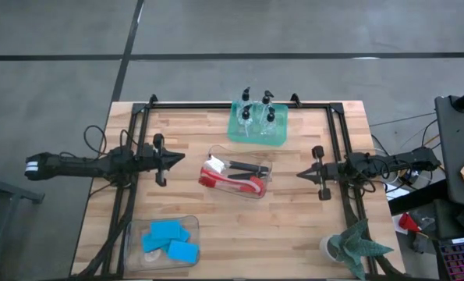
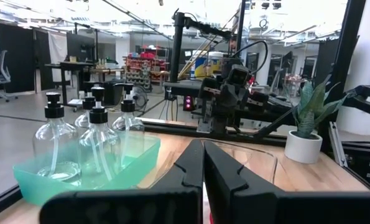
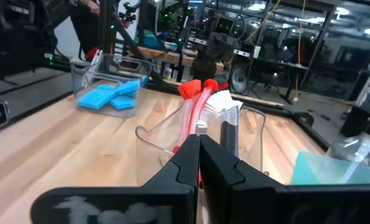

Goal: Pick & Place Kitchen Sink Supplies
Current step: Return to Home Position

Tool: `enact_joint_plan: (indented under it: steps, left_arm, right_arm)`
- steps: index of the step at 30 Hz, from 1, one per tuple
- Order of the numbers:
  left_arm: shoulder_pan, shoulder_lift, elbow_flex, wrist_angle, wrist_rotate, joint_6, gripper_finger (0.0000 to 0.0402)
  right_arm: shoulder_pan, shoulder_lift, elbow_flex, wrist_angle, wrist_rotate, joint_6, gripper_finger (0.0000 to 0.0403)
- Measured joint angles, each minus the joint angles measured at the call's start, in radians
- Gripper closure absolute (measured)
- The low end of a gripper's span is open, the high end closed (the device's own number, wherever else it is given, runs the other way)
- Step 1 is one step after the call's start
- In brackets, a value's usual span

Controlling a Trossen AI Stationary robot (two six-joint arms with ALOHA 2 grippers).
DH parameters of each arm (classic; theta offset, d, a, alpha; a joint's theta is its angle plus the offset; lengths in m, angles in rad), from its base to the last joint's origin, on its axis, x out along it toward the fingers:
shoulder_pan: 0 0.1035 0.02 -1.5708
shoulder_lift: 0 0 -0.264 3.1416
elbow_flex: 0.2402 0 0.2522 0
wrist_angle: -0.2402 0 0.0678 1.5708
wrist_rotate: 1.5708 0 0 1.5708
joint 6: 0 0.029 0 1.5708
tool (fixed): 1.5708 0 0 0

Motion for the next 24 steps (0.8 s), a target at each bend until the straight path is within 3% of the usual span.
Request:
enact_joint_plan:
  steps: [6, 24]
  left_arm:
    - [0.000, 0.000, 0.000, -0.004, -0.001, 0.000, 0.0394]
    - [0.000, 0.000, -0.001, -0.004, -0.001, 0.000, 0.0394]
  right_arm:
    - [0.000, 0.001, 0.000, -0.005, 0.001, -0.066, 0.0394]
    - [0.000, 0.001, 0.000, -0.005, 0.001, 0.047, 0.0394]
